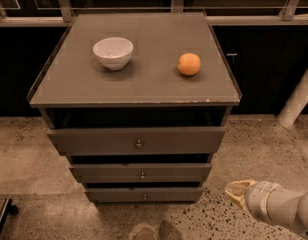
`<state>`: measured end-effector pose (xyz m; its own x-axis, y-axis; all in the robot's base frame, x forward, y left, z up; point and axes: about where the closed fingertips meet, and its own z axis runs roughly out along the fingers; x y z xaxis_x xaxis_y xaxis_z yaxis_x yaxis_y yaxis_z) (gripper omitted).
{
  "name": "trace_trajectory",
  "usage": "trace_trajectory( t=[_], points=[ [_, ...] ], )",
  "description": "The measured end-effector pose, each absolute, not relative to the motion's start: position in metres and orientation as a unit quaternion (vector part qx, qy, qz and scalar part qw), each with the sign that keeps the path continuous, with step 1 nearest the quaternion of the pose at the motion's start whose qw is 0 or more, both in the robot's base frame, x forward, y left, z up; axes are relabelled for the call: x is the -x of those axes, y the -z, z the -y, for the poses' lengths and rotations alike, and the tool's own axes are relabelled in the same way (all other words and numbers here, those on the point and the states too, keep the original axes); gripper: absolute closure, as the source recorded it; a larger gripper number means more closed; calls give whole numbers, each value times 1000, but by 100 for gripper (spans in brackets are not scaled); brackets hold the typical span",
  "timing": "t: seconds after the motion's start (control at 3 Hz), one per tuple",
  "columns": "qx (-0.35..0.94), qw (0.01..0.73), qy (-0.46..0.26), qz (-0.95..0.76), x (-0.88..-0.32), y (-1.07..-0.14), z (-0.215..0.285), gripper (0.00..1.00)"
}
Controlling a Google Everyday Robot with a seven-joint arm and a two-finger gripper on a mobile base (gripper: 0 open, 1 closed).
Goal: Open middle drawer
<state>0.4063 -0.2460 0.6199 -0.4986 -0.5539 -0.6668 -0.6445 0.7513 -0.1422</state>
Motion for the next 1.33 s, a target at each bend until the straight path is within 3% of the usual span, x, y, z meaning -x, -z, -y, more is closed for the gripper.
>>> trace_trajectory(
  t=[0.67, 1.33],
  points=[
    [317, 387, -38, -865, -423, -620, 254, 100],
    [244, 435, -113, -859, -453, -573, 228, 100]
  ],
)
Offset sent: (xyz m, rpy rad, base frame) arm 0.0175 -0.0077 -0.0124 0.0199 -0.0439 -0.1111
